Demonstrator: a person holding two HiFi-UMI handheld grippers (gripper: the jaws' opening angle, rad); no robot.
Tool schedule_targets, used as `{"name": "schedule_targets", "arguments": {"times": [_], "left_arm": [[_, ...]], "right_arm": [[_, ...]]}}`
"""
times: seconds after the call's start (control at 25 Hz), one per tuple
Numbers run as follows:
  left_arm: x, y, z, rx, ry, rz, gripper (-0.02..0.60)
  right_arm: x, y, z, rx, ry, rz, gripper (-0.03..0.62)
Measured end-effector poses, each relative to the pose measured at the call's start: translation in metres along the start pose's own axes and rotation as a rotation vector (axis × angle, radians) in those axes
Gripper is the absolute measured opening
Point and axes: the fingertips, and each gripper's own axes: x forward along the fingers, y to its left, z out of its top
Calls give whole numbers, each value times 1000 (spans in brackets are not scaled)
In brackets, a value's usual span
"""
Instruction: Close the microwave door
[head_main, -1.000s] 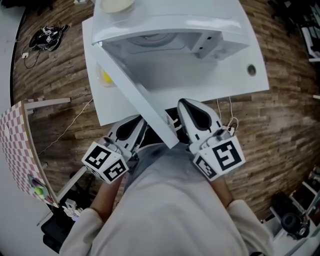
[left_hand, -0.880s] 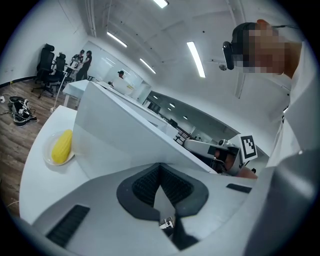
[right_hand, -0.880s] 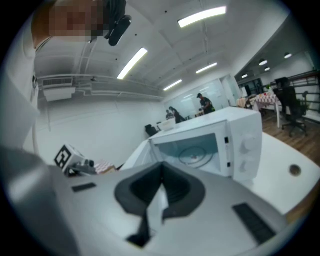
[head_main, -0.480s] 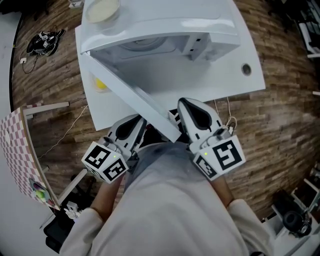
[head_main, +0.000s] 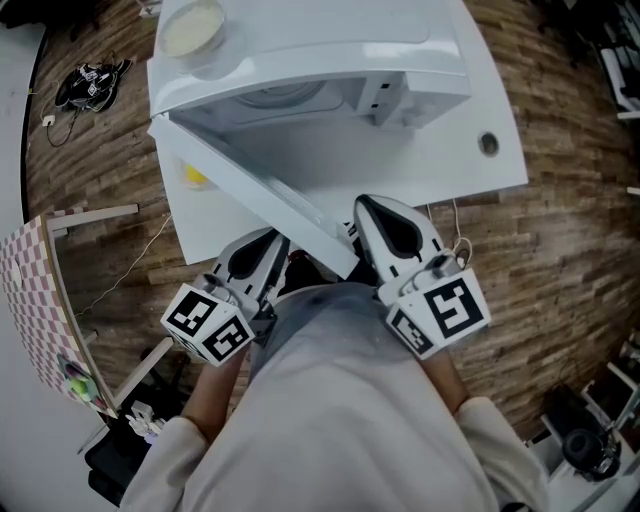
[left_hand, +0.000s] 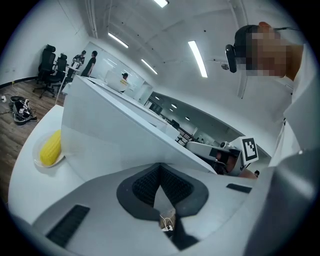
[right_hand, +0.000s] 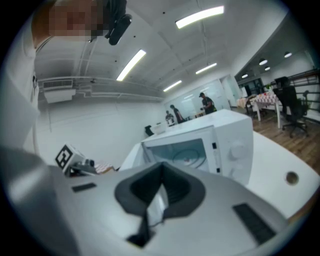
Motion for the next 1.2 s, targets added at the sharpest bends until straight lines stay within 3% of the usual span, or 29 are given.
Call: {"name": "schedule_targets", "arguments": {"times": [1.2], "left_arm": [[25, -7, 10, -3, -71, 90, 17]], "right_arm": [[2, -25, 0, -40, 46, 128, 21]]}}
